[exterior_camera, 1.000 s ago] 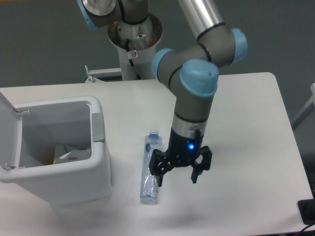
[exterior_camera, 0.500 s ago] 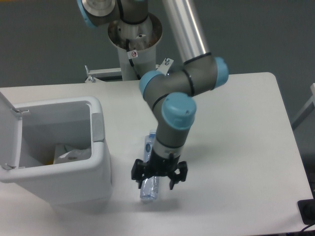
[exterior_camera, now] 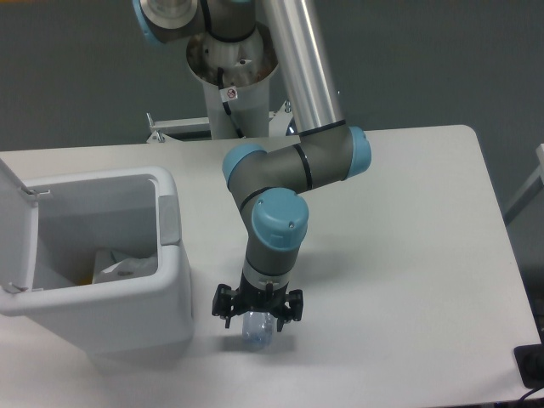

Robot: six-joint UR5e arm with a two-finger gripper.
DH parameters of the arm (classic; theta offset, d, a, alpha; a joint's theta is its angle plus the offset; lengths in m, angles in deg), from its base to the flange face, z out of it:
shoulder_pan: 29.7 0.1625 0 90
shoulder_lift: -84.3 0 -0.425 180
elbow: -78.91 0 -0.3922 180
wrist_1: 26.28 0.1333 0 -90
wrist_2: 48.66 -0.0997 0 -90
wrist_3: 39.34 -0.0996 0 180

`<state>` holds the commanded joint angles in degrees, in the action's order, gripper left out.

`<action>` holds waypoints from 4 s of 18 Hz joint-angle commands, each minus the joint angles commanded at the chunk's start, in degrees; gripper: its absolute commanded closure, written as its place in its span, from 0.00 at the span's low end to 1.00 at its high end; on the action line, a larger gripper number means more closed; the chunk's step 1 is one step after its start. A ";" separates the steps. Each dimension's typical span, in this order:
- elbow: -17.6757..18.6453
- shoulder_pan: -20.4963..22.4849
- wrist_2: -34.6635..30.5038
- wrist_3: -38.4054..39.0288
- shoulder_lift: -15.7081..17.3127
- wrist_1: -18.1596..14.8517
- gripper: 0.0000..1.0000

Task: Place the trash in the trash can

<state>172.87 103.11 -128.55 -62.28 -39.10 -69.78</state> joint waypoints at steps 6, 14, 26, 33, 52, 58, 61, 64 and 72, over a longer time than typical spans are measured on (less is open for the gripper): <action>-0.18 -0.35 -1.50 -0.36 -1.23 0.17 0.01; -0.17 -0.26 -2.99 -0.53 -0.97 0.00 0.39; -9.56 4.83 7.45 5.77 2.90 6.14 0.39; -21.26 8.08 13.09 20.97 8.06 6.59 0.39; -12.48 -7.91 14.50 21.89 21.45 6.68 0.23; -12.74 -7.56 14.24 18.98 21.71 6.42 0.00; -13.62 -1.00 14.41 18.80 21.71 6.50 0.00; -15.11 6.30 13.89 17.22 20.04 6.42 0.00; -14.06 17.40 4.94 -10.92 19.86 -2.26 0.00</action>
<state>158.81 120.50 -123.61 -73.19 -19.24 -72.04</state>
